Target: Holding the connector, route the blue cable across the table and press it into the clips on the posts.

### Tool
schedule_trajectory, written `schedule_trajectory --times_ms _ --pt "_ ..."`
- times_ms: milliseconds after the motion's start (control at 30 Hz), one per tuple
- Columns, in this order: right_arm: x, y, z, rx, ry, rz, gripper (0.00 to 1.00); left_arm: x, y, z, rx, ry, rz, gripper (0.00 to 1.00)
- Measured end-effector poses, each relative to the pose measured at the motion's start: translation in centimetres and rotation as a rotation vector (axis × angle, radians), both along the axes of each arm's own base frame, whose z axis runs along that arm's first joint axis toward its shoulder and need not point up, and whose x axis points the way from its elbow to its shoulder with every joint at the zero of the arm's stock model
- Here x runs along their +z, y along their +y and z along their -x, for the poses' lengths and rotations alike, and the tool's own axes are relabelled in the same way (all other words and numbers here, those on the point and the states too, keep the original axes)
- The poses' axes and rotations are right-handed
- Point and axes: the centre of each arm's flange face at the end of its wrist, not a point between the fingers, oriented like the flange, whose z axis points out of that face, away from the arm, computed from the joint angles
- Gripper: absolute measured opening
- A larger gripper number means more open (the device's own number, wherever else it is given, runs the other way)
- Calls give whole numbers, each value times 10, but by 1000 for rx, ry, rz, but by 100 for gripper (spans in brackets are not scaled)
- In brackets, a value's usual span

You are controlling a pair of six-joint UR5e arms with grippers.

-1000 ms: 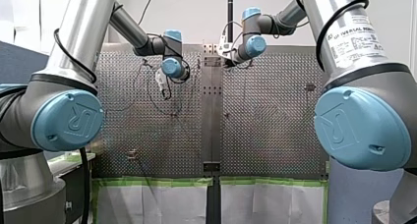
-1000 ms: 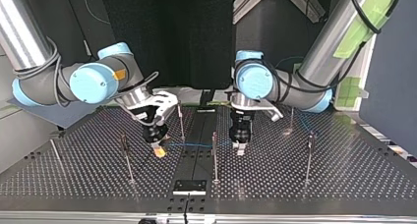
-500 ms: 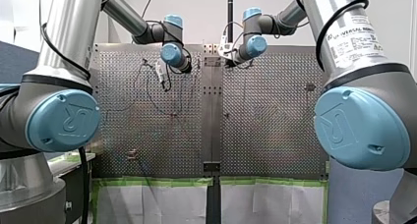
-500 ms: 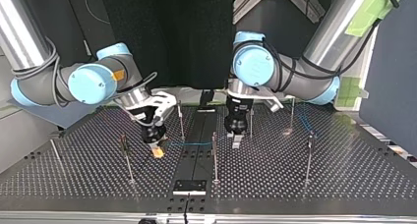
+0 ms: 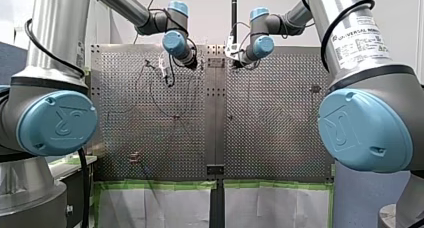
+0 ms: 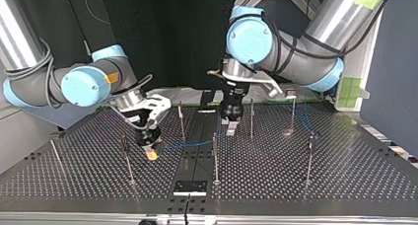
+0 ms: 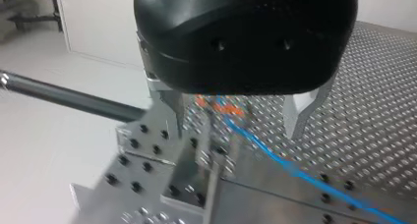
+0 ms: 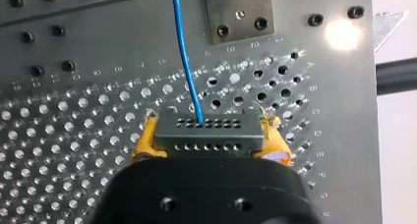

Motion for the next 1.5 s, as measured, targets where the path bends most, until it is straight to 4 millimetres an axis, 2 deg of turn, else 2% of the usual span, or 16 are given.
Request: schedule_trajectory --times_ms 133,533,667,900,1500 --pt "1 -3 4 -7 2 1 0 16 -12 15 -9 -49 12 100" --pt "4 -5 10 -24 14 7 0 35 -55 47 -73 -106 38 100" --pt "5 -5 12 -31 17 5 0 43 -64 50 -91 -115 44 100" --pt "4 -6 17 -71 43 4 0 40 -75 40 -84 -84 -7 100" --pt "4 -3 19 -87 75 3 0 20 -102 -5 -55 -36 -53 100"
